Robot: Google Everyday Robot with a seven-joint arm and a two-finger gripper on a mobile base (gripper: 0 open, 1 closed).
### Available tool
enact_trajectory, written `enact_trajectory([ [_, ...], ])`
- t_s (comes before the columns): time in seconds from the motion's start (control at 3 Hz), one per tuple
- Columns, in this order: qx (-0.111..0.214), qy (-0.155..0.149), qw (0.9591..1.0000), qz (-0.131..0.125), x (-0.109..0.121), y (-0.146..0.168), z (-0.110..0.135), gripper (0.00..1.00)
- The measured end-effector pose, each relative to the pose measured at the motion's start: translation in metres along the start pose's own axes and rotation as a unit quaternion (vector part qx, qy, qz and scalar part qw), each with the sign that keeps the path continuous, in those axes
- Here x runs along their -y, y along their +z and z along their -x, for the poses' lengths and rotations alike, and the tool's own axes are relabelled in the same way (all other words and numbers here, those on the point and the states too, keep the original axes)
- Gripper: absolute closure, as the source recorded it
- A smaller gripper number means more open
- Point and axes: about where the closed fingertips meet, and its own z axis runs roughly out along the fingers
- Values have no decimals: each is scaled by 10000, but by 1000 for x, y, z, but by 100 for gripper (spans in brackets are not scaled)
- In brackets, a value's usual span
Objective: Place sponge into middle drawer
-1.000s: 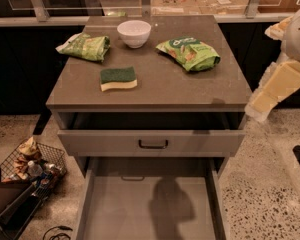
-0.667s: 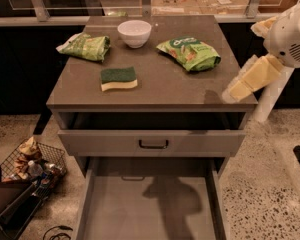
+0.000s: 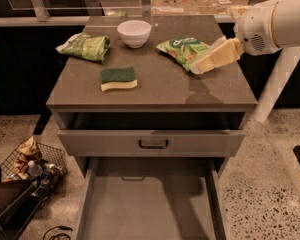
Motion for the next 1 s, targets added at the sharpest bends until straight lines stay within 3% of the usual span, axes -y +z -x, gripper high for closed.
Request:
enact_trajectory([
  [0.33,2,-2,10000,3,0,0,0,0],
  [1.0,227,-30,9986,485,-16,66,13,0],
])
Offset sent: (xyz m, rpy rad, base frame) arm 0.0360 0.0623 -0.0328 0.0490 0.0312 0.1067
